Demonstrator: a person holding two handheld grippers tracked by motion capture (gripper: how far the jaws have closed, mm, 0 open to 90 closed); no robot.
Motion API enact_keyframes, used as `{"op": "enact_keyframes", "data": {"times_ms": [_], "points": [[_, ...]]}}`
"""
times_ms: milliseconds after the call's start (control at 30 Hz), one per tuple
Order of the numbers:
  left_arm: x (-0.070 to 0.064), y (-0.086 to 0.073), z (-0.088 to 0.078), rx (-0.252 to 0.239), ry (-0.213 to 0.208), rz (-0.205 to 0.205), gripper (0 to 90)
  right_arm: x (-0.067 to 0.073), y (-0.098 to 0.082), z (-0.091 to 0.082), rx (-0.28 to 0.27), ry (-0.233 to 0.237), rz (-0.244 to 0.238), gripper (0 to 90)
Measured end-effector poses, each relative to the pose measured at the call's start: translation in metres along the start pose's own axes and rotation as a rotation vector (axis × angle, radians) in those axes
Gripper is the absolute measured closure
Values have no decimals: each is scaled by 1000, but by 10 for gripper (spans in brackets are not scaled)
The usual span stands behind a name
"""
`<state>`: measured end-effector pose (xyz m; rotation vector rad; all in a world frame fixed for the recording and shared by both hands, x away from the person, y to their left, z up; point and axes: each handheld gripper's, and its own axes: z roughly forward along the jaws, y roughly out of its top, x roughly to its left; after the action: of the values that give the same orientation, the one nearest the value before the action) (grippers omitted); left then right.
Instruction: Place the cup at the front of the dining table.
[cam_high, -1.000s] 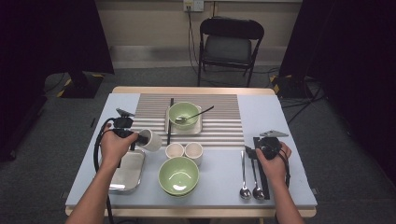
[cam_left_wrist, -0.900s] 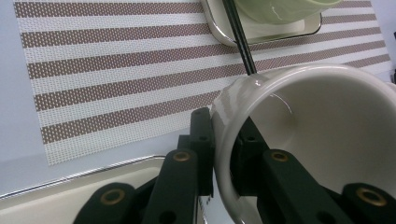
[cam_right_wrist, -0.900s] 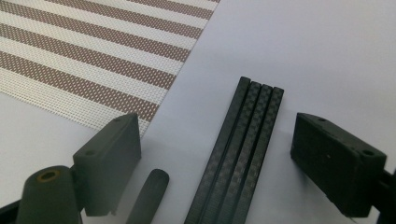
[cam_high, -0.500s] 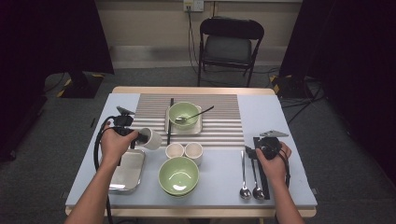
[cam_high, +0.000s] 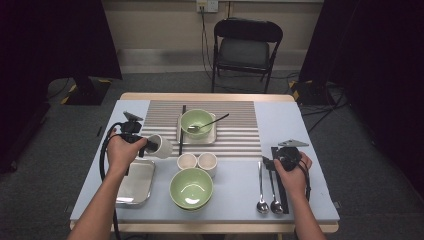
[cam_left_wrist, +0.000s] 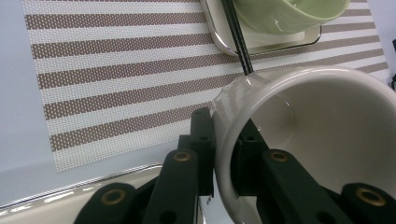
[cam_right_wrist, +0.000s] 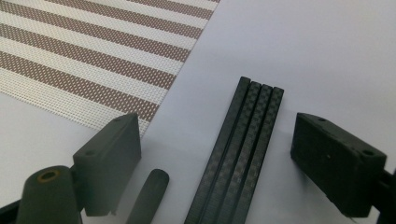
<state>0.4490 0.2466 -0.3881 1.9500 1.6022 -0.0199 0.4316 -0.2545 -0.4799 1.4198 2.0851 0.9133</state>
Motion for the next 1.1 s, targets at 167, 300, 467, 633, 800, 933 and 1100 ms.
{"op": "enact_keyframes", "data": {"times_ms": [167,300,467,633,800,933,1100], "points": [[1,1,1,-2,1,-6,817,0,0,0,0,0,0,150],[1,2,2,0,-3,-12,817,0,0,0,0,0,0,150],[-1,4,2,2,4,-9,818,0,0,0,0,0,0,150],[-2,7,-1,-3,1,-6,818,0,0,0,0,0,0,150],[-2,9,-1,0,-7,-19,818,0,0,0,0,0,0,150],[-1,10,-1,-6,-11,-23,819,0,0,0,0,0,0,150],[0,13,-2,-16,-16,-35,819,0,0,0,0,0,0,150]]}}
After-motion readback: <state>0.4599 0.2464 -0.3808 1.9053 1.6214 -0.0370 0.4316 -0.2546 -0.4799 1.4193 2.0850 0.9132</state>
